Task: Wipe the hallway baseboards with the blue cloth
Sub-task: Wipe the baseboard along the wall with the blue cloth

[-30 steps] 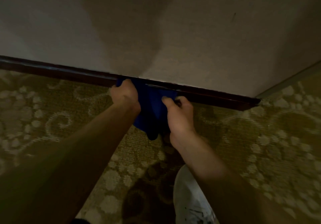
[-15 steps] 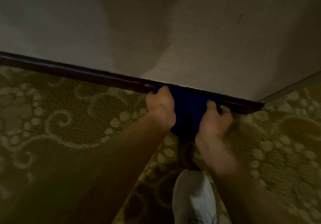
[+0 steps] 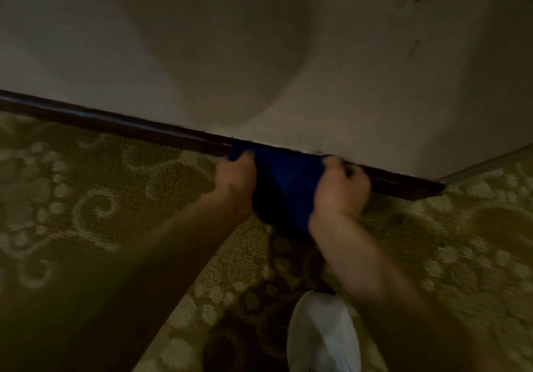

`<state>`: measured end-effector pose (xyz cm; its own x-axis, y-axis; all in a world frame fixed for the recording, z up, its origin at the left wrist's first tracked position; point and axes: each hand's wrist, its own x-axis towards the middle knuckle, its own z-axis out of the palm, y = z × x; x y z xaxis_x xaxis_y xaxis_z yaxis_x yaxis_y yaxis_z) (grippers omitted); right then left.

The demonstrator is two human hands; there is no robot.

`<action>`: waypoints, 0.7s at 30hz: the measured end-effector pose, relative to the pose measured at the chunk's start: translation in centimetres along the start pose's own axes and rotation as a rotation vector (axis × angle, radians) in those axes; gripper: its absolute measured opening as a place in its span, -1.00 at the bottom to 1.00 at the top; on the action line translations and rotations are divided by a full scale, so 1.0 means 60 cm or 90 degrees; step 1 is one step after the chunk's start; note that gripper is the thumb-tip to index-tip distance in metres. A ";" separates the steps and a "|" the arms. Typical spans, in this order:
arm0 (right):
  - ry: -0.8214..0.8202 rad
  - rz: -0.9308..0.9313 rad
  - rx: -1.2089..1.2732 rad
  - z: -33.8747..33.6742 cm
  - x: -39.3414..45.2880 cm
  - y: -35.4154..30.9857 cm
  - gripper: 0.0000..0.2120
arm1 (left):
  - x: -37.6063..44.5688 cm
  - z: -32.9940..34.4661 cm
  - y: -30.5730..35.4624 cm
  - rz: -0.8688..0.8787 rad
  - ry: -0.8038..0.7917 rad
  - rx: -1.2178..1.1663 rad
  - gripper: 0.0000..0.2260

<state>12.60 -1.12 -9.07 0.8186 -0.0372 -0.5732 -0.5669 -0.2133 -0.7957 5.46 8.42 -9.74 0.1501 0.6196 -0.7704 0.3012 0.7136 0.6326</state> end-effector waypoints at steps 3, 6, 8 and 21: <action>0.028 -0.004 0.017 -0.010 0.005 -0.007 -0.73 | 0.005 -0.040 0.002 -0.002 -0.153 0.094 -0.77; -0.020 -0.005 -0.050 0.014 -0.012 0.007 -0.61 | 0.003 -0.072 0.011 0.047 -0.112 0.006 -0.78; -0.123 0.011 -0.083 0.037 -0.032 0.012 -0.60 | 0.000 -0.091 0.018 0.070 -0.038 -0.049 -0.69; -0.318 0.198 -0.099 -0.007 -0.118 0.035 -0.55 | -0.071 -0.196 0.022 -0.028 -0.045 0.035 -0.60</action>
<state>5.63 -1.75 -6.61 0.4528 0.3344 -0.8265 -0.7214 -0.4074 -0.5600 -5.84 10.53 -4.69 0.2011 0.5627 -0.8019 0.3599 0.7189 0.5947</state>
